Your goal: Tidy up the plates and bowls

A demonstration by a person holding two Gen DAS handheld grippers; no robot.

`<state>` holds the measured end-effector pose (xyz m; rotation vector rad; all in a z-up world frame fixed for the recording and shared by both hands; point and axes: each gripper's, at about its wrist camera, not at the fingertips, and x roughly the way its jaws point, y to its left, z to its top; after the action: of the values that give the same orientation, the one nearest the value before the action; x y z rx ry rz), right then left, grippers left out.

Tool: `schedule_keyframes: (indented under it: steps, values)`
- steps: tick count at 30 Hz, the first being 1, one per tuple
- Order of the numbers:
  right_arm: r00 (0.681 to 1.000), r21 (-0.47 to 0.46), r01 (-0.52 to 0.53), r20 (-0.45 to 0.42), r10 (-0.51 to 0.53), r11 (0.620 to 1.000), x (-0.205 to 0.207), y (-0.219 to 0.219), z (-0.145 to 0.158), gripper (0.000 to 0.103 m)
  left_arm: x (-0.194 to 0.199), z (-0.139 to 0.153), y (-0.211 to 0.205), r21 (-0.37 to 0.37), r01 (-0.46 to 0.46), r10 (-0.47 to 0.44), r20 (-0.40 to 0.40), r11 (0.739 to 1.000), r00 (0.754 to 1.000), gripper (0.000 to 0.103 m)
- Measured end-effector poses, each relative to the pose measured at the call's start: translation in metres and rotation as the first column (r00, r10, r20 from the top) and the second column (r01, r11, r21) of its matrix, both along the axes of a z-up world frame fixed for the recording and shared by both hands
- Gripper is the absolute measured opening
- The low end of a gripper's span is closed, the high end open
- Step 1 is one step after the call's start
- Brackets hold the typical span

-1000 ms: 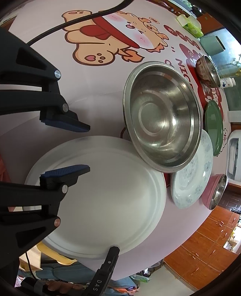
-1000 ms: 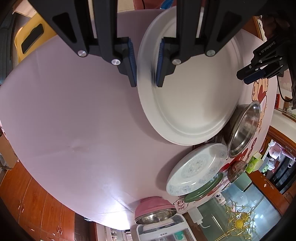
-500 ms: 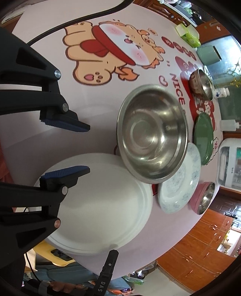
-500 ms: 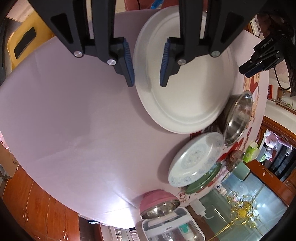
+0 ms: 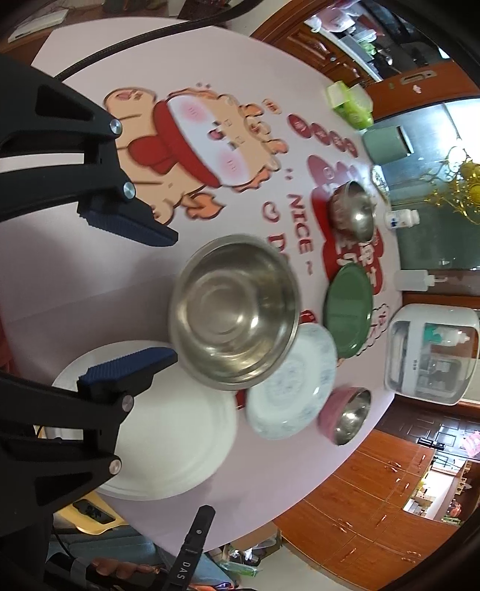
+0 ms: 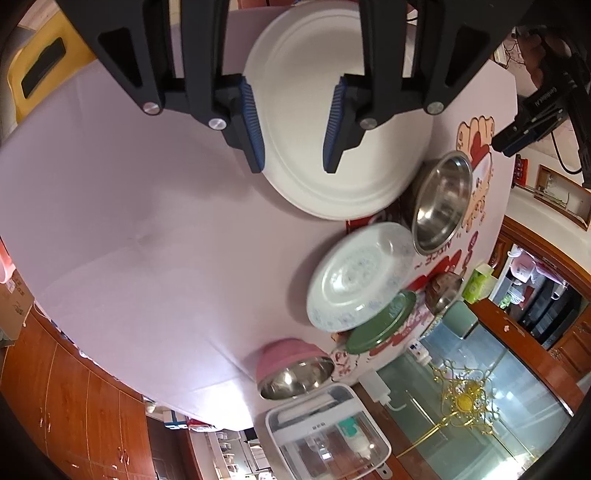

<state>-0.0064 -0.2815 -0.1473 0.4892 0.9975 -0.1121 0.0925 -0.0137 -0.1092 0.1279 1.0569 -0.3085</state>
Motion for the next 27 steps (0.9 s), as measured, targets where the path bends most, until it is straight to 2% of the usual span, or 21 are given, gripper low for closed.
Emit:
schedule_keyframes:
  steps: [3,8,12,27]
  values:
    - [1.0,0.006,-0.002,0.018,0.002,1.0,0.003,-0.002,0.005,0.034,0.01,0.014,-0.001,0.012,0.005,-0.005,0.022,1.0,1.0,0.057]
    - [0.999,0.004,0.005,0.04,-0.005,1.0,0.007,-0.006,0.012,0.035,0.028,0.034,-0.009,0.045,0.03,-0.032,0.055,0.999,0.998,0.064]
    - [0.998,0.014,0.016,0.056,-0.017,1.0,0.013,-0.01,0.015,0.039,0.045,0.046,-0.018,0.058,0.056,-0.06,0.07,0.997,0.996,0.067]
    - [0.998,0.068,0.025,0.056,-0.029,0.997,0.047,-0.002,0.008,0.039,0.104,0.054,-0.056,0.11,0.161,-0.166,0.036,0.981,0.985,0.069]
